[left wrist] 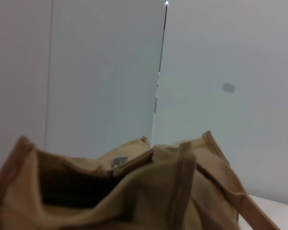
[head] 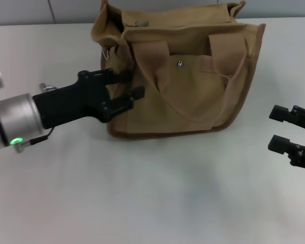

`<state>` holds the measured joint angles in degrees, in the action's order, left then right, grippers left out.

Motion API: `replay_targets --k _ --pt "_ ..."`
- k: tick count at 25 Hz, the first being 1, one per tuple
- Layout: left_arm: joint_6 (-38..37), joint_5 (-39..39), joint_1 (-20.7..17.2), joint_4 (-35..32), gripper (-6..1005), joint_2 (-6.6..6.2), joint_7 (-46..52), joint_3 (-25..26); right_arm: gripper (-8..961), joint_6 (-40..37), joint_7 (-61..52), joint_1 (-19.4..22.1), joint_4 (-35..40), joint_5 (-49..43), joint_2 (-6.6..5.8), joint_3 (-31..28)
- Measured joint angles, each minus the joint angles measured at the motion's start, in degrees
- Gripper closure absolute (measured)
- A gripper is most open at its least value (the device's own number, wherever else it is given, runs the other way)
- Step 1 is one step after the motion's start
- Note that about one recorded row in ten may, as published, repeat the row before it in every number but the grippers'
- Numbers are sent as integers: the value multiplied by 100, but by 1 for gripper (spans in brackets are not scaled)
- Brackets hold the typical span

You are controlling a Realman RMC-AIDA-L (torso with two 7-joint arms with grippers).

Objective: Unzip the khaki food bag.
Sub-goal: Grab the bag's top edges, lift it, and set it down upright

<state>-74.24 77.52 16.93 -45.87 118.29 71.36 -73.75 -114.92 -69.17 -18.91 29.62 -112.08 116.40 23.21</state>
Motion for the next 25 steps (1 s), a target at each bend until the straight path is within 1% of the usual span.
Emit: replay_targets --k 1,2,3,5,7,9,10,11,16,20,25 --pt "0 0 0 0 390 0 0 0 164 -5 0 20 0 0 -3 0" --pt "-112 0 -172 -67 428 -4 0 287 164 -10 1 36 0 2 -3 0" --pt "-112 0 -172 -67 468 -4 0 287 164 -10 1 47 0 6 -4 0" --pt "-175 -29 -329 -88 549 23 -9 658 164 -5 3 49 0 6 -3 0" --pt "-226 -155 -385 -37 629 42 -4 851 164 -4 1 41 0 3 1 0" --pt "-242 -199 -376 -13 629 45 1 827 164 -11 1 32 0 3 0 0" --pt "-306 -237 -331 3 629 49 12 694 164 -19 -4 31 0 6 0 0" --pt "-306 -237 -331 3 628 49 12 694 164 -27 -11 31 1 10 -3 -1" --pt "-644 -247 -169 -9 628 54 385 367 163 -54 -24 23 0 18 -6 0" --pt "-776 -447 -96 -4 627 53 559 327 163 -69 -27 11 0 25 -5 0" --pt "-587 -739 -63 34 629 53 603 364 163 -99 -29 3 5 33 -2 0"
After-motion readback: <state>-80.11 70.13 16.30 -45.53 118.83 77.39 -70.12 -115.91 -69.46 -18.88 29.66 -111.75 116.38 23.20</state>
